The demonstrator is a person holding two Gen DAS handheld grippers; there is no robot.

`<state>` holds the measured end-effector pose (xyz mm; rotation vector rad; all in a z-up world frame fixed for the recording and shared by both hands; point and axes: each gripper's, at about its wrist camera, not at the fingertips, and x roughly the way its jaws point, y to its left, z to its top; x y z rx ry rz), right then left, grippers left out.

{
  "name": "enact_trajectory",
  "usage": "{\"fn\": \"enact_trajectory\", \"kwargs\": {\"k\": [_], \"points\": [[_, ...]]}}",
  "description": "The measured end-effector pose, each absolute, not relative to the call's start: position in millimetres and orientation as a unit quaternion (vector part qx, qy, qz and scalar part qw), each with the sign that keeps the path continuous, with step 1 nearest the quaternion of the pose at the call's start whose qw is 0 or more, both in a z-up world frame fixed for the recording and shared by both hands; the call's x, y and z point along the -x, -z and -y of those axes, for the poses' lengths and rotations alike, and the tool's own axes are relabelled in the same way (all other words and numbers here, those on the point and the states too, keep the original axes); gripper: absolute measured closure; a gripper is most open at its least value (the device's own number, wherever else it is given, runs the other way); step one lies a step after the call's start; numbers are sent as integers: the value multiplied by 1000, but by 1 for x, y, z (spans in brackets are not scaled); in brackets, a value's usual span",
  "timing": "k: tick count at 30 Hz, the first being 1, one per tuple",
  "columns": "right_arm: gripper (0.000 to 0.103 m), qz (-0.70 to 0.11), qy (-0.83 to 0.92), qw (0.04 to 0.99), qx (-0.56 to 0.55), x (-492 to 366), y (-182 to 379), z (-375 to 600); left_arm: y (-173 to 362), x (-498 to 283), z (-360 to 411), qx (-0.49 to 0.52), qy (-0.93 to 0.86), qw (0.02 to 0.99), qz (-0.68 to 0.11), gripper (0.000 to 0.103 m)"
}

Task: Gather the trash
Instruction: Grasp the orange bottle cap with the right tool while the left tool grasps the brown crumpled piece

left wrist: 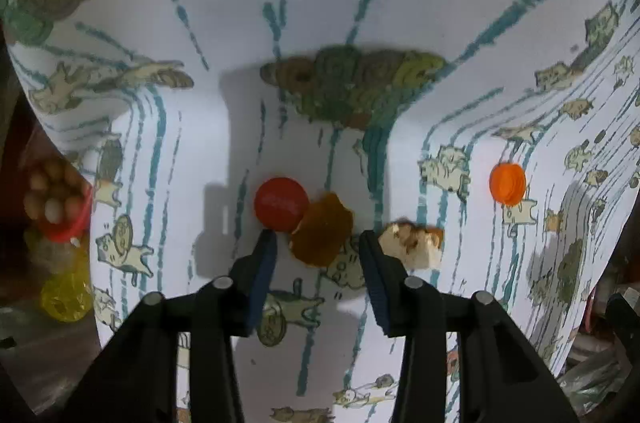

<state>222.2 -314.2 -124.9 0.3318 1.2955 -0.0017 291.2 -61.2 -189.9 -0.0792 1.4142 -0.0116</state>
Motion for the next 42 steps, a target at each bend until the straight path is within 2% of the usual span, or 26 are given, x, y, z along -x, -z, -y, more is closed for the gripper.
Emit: {"fn": "enact_trajectory", "kwargs": {"k": [2, 9, 13, 23, 30, 34, 39, 42], "points": [[55, -599, 7, 787, -150, -222, 124, 318, 191, -294, 65, 28, -1, 766, -642, 72], [51, -600, 0, 790, -126, -229, 114, 316, 183, -288, 57, 47, 4, 765, -643, 72], [41, -587, -25, 803, -96, -246, 109, 296, 162, -280, 50, 36, 8, 775, -631, 72], [41, -592, -45, 800, -89, -292, 134, 239, 138, -263, 11, 35, 0, 780, -624, 72], [43, -590, -35, 806, -44, -308, 155, 215, 128, -265, 0, 26, -9, 791, -612, 72], [51, -590, -22, 806, -33, -314, 166, 213, 120, -266, -5, 42, 2, 793, -608, 72], [52, -597, -23, 801, -41, -321, 175, 205, 115, -263, -14, 45, -2, 798, -601, 72], [59, -595, -10, 803, -25, -324, 179, 196, 115, -263, -13, 44, -4, 798, -602, 72]]}}
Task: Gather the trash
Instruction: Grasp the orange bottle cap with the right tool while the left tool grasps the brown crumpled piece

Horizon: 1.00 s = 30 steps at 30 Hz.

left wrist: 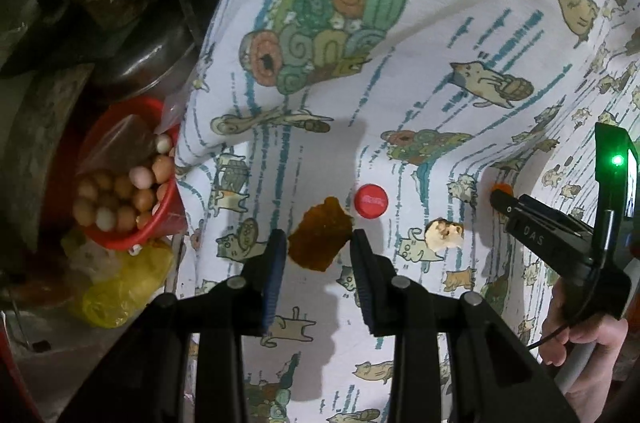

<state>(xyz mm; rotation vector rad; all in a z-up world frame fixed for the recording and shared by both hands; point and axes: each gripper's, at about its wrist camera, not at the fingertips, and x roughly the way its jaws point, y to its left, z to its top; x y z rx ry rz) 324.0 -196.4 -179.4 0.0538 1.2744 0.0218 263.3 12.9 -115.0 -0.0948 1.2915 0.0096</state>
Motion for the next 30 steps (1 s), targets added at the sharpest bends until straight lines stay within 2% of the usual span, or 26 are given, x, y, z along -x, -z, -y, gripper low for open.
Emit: {"fn": "enact_trajectory", "kwargs": {"k": [4, 12, 14, 21, 22, 26, 30], "points": [[72, -600, -4, 799, -39, -326, 187, 193, 115, -262, -19, 40, -10, 801, -598, 72], [73, -585, -27, 808, -66, -317, 164, 208, 112, -258, -27, 40, -14, 802, -596, 72], [80, -586, -32, 807, -66, -313, 158, 214, 110, -257, -27, 39, -14, 803, -595, 72], [80, -587, -47, 807, -40, -290, 153, 225, 103, -251, -25, 38, -9, 808, -588, 72], [79, -587, -53, 807, -37, -286, 153, 226, 102, -250, -24, 38, -9, 808, -588, 72], [57, -580, -36, 812, -47, -277, 159, 233, 100, -248, -24, 44, -9, 809, -586, 72], [56, -591, -32, 805, -49, -277, 175, 229, 103, -247, -23, 42, -8, 807, -589, 72]]}}
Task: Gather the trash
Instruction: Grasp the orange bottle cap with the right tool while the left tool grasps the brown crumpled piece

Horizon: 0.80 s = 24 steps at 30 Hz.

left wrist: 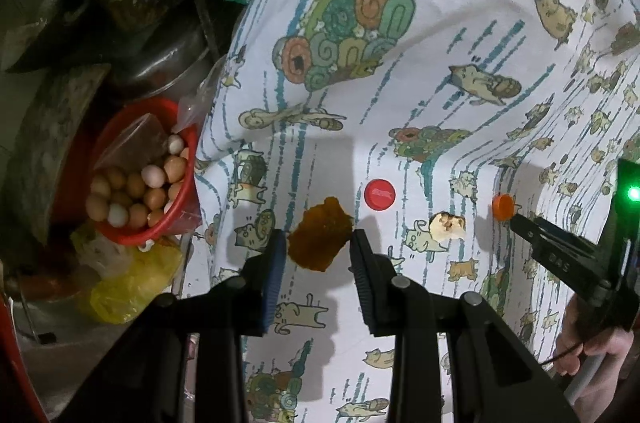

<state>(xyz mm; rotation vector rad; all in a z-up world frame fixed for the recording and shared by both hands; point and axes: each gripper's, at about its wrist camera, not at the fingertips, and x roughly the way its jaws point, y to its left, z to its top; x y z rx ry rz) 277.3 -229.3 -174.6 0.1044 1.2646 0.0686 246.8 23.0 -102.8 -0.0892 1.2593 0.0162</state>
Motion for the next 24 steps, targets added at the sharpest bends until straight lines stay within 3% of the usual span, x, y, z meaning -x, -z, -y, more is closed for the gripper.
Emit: {"fn": "enact_trajectory", "kwargs": {"k": [13, 15, 16, 24], "points": [[56, -595, 8, 804, 3, -316, 205, 201, 126, -256, -24, 52, 9, 782, -621, 72], [61, -597, 4, 802, -3, -319, 207, 204, 125, -257, -25, 54, 9, 783, -620, 72], [71, -598, 2, 801, -3, -319, 208, 205, 125, -258, -25, 56, 9, 783, -620, 72], [71, -591, -17, 806, -35, -306, 194, 224, 119, -253, -21, 50, 12, 787, -615, 72]]}}
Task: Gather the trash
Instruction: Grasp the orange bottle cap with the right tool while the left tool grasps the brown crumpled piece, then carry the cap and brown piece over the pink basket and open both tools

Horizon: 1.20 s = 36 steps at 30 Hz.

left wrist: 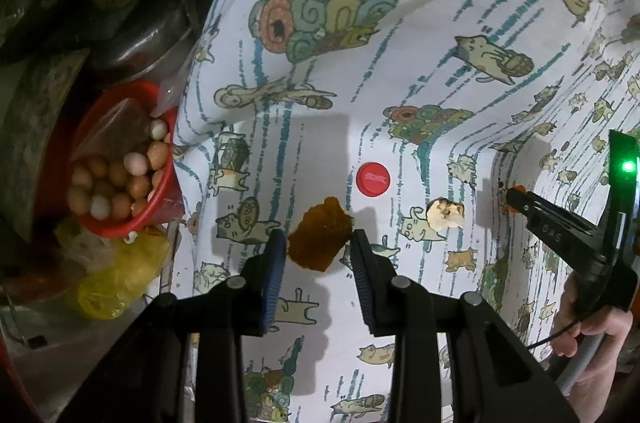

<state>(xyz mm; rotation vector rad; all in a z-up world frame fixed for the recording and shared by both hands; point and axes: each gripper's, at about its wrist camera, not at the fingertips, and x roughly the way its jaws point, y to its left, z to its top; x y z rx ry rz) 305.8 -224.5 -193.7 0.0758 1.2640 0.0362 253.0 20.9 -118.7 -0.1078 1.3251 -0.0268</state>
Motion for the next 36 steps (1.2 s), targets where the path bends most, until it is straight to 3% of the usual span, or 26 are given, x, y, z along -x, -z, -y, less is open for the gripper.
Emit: {"fn": "enact_trajectory", "kwargs": {"k": [13, 27, 31, 36], "points": [[71, -573, -59, 816, -52, -252, 152, 248, 94, -230, -15, 38, 20, 805, -591, 72], [71, -507, -91, 852, -97, -131, 41, 233, 22, -137, -3, 37, 48, 842, -536, 72], [71, -509, -105, 848, -105, -98, 44, 221, 40, -119, -9, 38, 40, 842, -536, 72], [71, -530, -129, 834, -84, -80, 73, 204, 86, -112, -15, 66, 58, 798, -596, 72]]}}
